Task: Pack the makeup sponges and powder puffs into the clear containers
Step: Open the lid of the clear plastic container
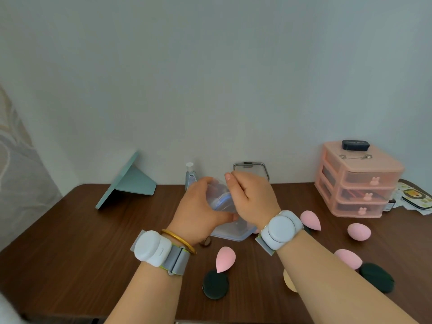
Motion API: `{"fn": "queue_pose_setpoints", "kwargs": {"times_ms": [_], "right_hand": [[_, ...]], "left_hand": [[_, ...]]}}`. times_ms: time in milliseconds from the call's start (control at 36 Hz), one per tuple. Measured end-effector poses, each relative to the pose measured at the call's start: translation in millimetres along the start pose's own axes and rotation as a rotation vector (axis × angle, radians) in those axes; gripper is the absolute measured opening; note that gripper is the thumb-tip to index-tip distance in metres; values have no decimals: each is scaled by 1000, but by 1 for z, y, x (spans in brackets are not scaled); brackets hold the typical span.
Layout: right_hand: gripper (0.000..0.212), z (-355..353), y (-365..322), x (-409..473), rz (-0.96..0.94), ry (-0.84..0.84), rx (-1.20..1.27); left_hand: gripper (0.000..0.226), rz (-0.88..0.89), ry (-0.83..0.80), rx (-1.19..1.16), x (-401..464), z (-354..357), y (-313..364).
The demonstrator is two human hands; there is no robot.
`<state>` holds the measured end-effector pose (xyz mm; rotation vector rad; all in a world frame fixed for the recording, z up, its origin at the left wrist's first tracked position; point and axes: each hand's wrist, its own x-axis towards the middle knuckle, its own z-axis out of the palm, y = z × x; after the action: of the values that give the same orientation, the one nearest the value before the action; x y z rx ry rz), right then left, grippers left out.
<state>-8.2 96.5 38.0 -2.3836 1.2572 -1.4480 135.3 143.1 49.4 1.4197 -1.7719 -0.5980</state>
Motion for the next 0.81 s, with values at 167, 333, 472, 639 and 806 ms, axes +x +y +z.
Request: {"fn": "queue_pose_setpoints", "kwargs": {"times_ms": [167,333,472,639,806], "right_hand": [[40,0,-3,2,13,17,-54],[45,-2,8,-2,88,117,-68],[55,1,12,-10,322,119,-33],[65,8,3,-11,763,-163,314],[47,13,-3,-6,810,-85,700]], "left_hand": [[53,-15,-8,-57,3,-2,-3],[79,-260,203,-380,8,-2,-19],[56,-390,452,-688,13,-3,-21],[77,-447,642,-777,11,3,-14],[67,-398,477,-807,4,7,-14]]}}
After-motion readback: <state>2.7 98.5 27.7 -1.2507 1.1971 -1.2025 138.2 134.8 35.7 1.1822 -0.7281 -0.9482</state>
